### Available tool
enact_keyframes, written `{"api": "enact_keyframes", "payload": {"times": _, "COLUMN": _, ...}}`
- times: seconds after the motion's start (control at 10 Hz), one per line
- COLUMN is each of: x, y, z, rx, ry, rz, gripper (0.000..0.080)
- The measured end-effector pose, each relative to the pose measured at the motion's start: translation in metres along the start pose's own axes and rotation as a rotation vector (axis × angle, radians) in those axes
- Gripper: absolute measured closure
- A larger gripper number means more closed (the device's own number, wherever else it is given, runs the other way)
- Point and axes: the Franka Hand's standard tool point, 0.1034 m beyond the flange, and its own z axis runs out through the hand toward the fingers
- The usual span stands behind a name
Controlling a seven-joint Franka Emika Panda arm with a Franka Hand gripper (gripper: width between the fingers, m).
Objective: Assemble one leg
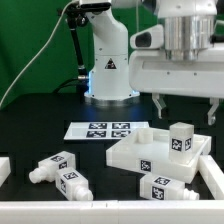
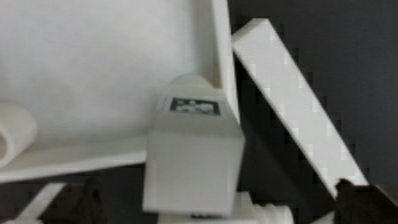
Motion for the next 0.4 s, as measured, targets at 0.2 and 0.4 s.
{"api": "enact_keyframes", "payload": {"times": 0.2, "x": -0.0016, "y": 0.0004, "z": 0.0056, "rx": -0.003, "ry": 0.001, "rz": -0.003, "gripper": 0.0150}}
{"api": "enact_keyframes", "payload": {"times": 0.4, "x": -0.0017, "y": 0.0005, "z": 0.0060, "rx": -0.004, "ry": 0.000, "rz": -0.003, "gripper": 0.0150}}
